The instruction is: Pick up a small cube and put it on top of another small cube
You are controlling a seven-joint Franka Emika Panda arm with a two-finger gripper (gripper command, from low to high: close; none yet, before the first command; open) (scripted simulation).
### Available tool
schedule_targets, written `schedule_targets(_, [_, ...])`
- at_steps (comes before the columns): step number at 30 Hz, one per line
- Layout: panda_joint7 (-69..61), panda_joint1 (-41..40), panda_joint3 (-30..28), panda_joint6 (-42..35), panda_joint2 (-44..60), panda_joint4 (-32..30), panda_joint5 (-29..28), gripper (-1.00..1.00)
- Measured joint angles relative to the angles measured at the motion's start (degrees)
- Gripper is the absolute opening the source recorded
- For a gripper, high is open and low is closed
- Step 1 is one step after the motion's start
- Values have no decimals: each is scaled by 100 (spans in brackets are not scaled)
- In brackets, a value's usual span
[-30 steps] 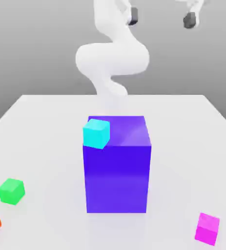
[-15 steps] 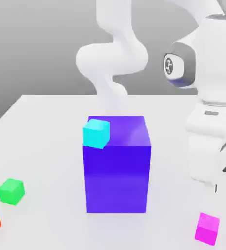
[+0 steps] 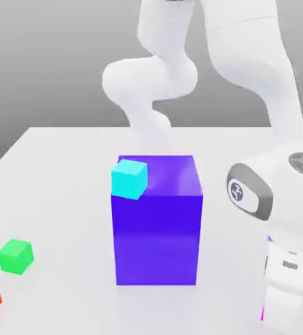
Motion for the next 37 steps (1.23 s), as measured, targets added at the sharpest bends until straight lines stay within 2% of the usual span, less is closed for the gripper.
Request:
schedule_targets(6, [-198, -127, 203, -678, -908, -104, 188, -100])
schedule_targets(9, [-794, -575, 35, -762, -1221, -125, 247, -100])
schedule_targets(15, [-2223, -1650, -549, -808, -1739, -322, 413, -100])
schedule_targets(21, [-3483, -2692, -1287, -877, -2199, -808, 573, -100])
schedule_targets(26, [-5016, -4533, -2149, -1014, -2621, -1389, 730, -100])
schedule_targets(27, [-5211, -4772, -2197, -1002, -2611, -1497, 753, -100])
schedule_targets(33, [-5864, -4866, -1913, -247, -1768, -1548, 1410, -100])
schedule_targets(34, [-5950, -4919, -1839, -113, -1615, -1542, 1528, 100])
schedule_targets(37, [-5950, -4919, -1839, -114, -1615, -1542, 1528, 100])
